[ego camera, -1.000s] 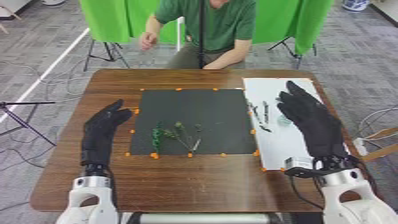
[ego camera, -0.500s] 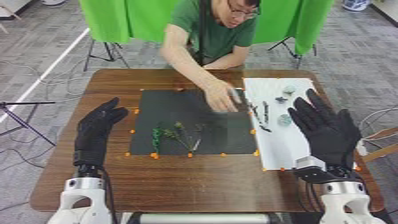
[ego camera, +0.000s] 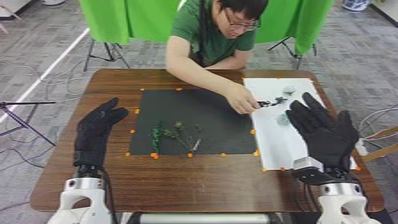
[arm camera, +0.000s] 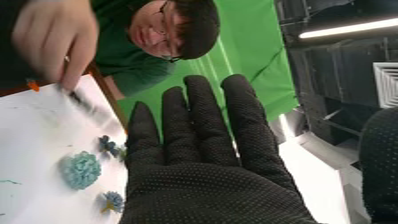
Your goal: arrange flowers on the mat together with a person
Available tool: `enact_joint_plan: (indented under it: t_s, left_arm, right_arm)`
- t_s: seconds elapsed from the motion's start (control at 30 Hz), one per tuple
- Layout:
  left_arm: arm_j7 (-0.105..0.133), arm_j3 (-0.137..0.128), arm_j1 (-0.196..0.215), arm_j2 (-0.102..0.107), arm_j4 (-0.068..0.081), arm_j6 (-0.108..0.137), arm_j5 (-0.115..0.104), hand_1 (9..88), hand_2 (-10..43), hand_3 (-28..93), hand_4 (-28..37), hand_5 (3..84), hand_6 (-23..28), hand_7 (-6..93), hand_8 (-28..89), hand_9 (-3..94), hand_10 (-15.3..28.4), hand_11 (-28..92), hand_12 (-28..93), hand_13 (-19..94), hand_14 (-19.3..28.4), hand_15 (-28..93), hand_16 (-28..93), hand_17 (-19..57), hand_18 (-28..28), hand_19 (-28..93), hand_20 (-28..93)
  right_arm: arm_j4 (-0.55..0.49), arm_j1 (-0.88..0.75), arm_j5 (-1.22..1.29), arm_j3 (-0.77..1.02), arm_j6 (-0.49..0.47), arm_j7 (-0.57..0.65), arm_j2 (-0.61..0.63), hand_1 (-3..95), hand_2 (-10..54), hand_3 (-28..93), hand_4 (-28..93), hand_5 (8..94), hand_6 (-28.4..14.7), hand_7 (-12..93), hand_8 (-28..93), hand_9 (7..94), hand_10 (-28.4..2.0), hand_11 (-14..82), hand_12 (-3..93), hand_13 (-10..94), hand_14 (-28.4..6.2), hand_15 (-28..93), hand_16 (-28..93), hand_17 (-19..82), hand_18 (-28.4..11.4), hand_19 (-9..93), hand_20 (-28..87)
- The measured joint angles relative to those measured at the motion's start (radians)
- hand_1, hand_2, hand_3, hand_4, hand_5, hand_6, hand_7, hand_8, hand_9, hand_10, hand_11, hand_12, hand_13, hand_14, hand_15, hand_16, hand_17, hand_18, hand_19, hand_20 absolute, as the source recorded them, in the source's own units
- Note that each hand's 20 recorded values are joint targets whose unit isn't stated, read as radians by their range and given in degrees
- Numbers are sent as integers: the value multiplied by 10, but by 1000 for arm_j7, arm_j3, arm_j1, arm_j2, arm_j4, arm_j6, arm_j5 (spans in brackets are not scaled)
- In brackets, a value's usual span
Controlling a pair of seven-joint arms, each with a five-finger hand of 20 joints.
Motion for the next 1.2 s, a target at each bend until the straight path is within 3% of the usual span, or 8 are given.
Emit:
enact_joint_plan:
  t_s: [0.73, 0.93, 1.0, 1.1, 1.17, 1.2]
  left_arm:
    - [-8, -4, 3, -1, 1, 0, -2, 308, -45, 633, -181, 487, 33, 131, -57, 505, 134, 208, 146, 423, 169, 154, -9, 101, 100, 58, 198]
    - [-8, -4, 3, -1, 1, 0, -3, 308, -46, 633, -182, 487, 34, 130, -57, 506, 134, 208, 146, 423, 169, 154, -9, 101, 100, 59, 198]
    - [-8, -4, 3, -1, 2, 0, -4, 308, -45, 633, -182, 487, 34, 130, -57, 506, 134, 208, 146, 423, 169, 154, -9, 100, 100, 59, 198]
    - [-8, -4, 3, -1, 2, 1, -5, 309, -45, 631, -182, 487, 33, 131, -57, 506, 134, 208, 146, 423, 169, 154, -9, 100, 101, 58, 198]
    - [-8, -4, 3, -1, 2, 1, -6, 308, -45, 633, -181, 487, 33, 132, -57, 505, 134, 208, 146, 423, 168, 154, -9, 100, 101, 59, 198]
    - [-8, -4, 3, -1, 2, 1, -6, 308, -46, 633, -181, 487, 33, 132, -57, 506, 134, 208, 146, 424, 168, 154, -9, 100, 101, 59, 198]
  right_arm:
    - [0, -2, 2, -6, 14, 0, -5, 16, 68, 745, -207, 438, -41, 69, -86, 429, -156, 46, 93, 284, -93, 106, 36, 151, -96, 5, 211]
    - [1, -2, 1, -10, 22, -1, -5, 57, 13, 758, -195, 440, -35, 77, -85, 432, -156, 49, 101, 284, -92, 110, 39, 156, -108, 10, 220]
    - [1, -1, -3, -12, 25, -1, -4, 111, -28, 757, -188, 439, -28, 88, -87, 431, -154, 49, 113, 296, -93, 118, 49, 178, -114, 18, 244]
    - [3, 2, -42, -15, 36, -3, -1, 180, -60, 747, -184, 436, -26, 104, -90, 426, -150, 50, 127, 331, -108, 133, 75, 202, -121, 58, 285]
    - [5, 11, -137, -15, 53, -3, 7, 218, -70, 734, -180, 438, -25, 120, -96, 432, -149, 52, 140, 388, -124, 151, 118, 217, -127, 124, 315]
    - [8, 19, -205, -15, 65, -3, 15, 237, -87, 740, -187, 437, -25, 127, -98, 437, -148, 54, 155, 434, -129, 156, 167, 222, -133, 203, 337]
